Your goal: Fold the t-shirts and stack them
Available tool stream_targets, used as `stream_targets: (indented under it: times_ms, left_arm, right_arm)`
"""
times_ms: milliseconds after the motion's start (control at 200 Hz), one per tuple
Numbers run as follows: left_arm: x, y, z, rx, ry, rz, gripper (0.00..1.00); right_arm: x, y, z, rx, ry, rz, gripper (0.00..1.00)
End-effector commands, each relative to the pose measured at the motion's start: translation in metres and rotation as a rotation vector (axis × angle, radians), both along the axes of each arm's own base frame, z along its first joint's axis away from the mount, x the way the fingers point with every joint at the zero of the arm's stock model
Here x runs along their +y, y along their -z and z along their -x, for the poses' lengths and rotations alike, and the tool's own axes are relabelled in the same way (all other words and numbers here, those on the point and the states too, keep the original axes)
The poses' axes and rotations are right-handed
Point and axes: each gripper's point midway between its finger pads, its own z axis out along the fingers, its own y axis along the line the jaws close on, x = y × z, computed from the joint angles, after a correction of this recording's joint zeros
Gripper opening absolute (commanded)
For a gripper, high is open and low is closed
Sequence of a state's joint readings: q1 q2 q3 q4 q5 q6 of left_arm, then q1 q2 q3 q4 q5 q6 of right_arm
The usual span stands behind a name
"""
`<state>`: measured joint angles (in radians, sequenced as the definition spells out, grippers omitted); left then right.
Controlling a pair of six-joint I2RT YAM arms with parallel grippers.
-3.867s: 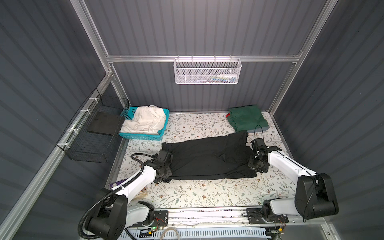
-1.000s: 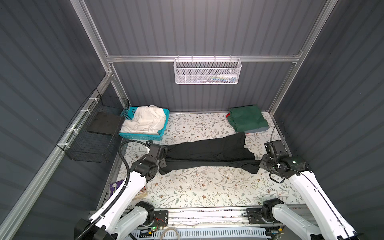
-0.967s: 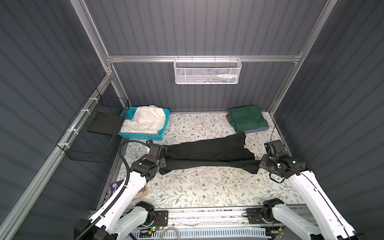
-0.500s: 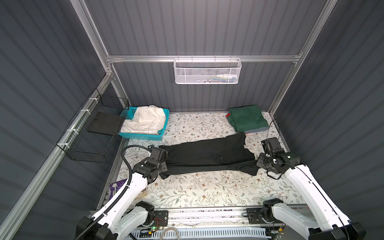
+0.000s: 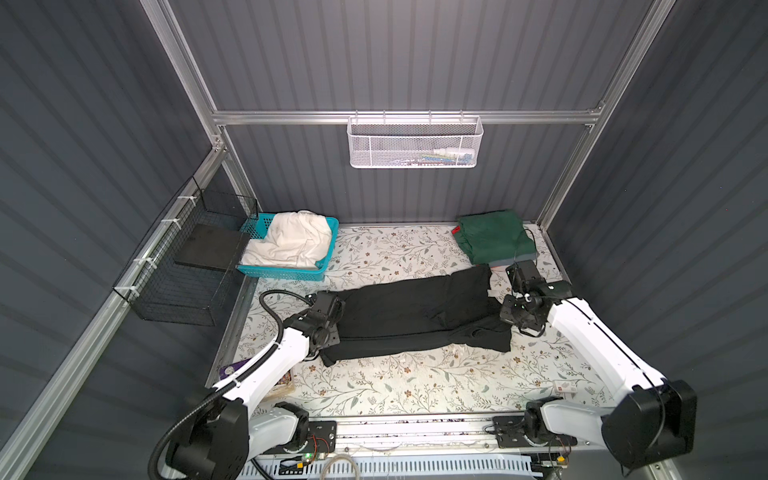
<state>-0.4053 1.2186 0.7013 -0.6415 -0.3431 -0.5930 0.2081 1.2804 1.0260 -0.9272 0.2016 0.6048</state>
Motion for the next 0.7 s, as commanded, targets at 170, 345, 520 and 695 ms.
stream_targets:
  times_ms: [170,345,520,695]
  left_arm:
    - [-0.007,-0.012,-0.031,-0.034,0.029,-0.036,0.01]
    - [-0.008,-0.015,-0.044,-0.027,0.035,-0.066,0.01]
    - [0.003,-0.013,-0.048,0.001,0.021,-0.102,0.00]
    - [0.019,-0.020,-0.056,-0.020,-0.017,-0.092,0.00]
  right_arm:
    - [0.008,0.002,-0.048,0.000,-0.045,0.018,0.00]
    - [0.010,0.006,-0.068,0.016,-0.057,0.032,0.00]
    - [0.009,0.011,-0.084,0.034,-0.069,0.052,0.00]
    - [0.008,0.018,-0.095,0.039,-0.065,0.042,0.00]
